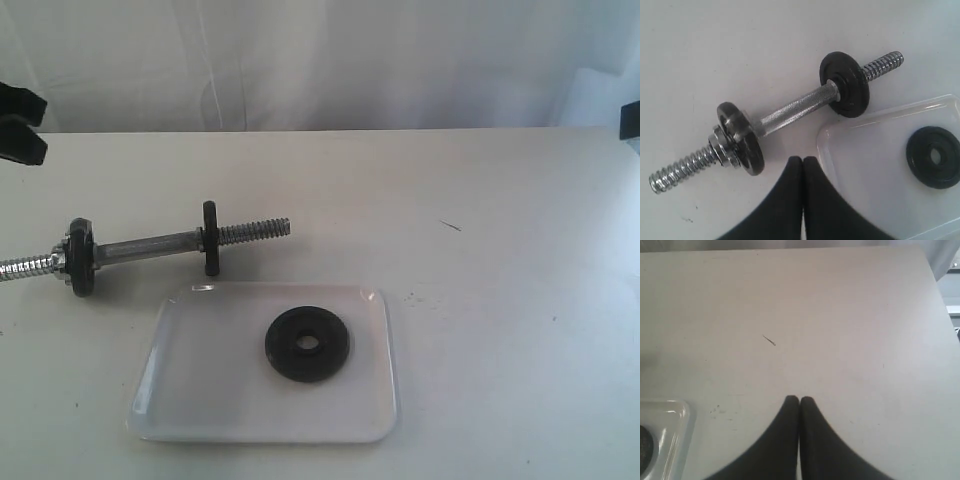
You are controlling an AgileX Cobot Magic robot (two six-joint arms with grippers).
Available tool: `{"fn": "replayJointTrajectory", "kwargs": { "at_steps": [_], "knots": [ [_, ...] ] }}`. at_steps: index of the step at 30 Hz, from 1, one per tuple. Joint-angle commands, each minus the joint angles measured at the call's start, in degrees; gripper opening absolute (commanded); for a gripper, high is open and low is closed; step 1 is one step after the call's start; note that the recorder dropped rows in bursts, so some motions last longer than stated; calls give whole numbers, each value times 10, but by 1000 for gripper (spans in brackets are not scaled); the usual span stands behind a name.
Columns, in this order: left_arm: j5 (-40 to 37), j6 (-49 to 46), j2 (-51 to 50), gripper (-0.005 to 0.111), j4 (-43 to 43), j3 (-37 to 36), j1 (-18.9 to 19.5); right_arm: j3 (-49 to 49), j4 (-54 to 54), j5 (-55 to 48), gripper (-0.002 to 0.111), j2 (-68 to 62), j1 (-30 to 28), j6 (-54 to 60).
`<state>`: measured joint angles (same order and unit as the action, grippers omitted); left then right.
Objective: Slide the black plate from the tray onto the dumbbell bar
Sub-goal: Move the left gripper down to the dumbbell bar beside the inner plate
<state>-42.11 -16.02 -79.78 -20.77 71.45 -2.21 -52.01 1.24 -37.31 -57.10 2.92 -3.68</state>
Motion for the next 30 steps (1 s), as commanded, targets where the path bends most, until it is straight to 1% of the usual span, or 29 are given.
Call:
{"fn": "replayJointTrajectory", "kwargs": {
  "at_steps": [1, 3, 4, 6, 7, 9, 10, 12, 13, 14, 15, 17, 19, 22, 25, 30],
  "knots": [
    [-57, -56, -64, 0, -12, 70, -4, 1, -2, 1, 0, -17, 0, 8],
    [-91, -66, -106, 0, -12, 115, -4, 1, 20, 1, 0, -25, 0, 10],
    [-109, -76, -132, 0, -12, 142, -4, 1, 40, 1, 0, -29, 0, 33],
    [-128, -102, -164, 0, -18, 171, -4, 1, 47, 2, 0, -31, 0, 54],
    [-126, -114, -172, 0, -21, 175, -5, 1, 47, 2, 0, -31, 0, 54],
    [-120, -168, -196, 0, -32, 178, -5, 1, 47, 6, 0, -31, 0, 54],
    [-117, -188, -214, 3, -39, 178, -5, 1, 49, 16, 0, -31, 0, 56],
    [-118, -190, -239, 17, -54, 178, -5, 1, 50, 17, 0, -31, 0, 64],
    [-118, -190, -247, 30, -58, 178, -5, 1, 52, 17, 0, -31, 0, 64],
    [-118, -187, -248, 36, -59, 178, -5, 1, 52, 17, 0, -31, 0, 64],
    [-118, -186, -248, 46, -64, 178, -5, 1, 54, 20, 0, -31, 0, 64],
    [-117, -192, -248, 57, -84, 178, -6, 1, 54, 26, 0, -31, 0, 64],
    [-129, -219, -248, 65, -88, 178, -9, 1, 56, 25, 0, -31, 0, 64],
    [-140, -241, -248, 68, -88, 178, -13, 1, 64, 25, 0, -31, 0, 64],
    [-140, -270, -248, 69, -103, 178, -17, 1, 68, 28, 0, -31, 0, 64],
    [-151, -346, -248, 69, -141, 178, -19, 1, 68, 28, 0, -31, 0, 64]
  ]
}}
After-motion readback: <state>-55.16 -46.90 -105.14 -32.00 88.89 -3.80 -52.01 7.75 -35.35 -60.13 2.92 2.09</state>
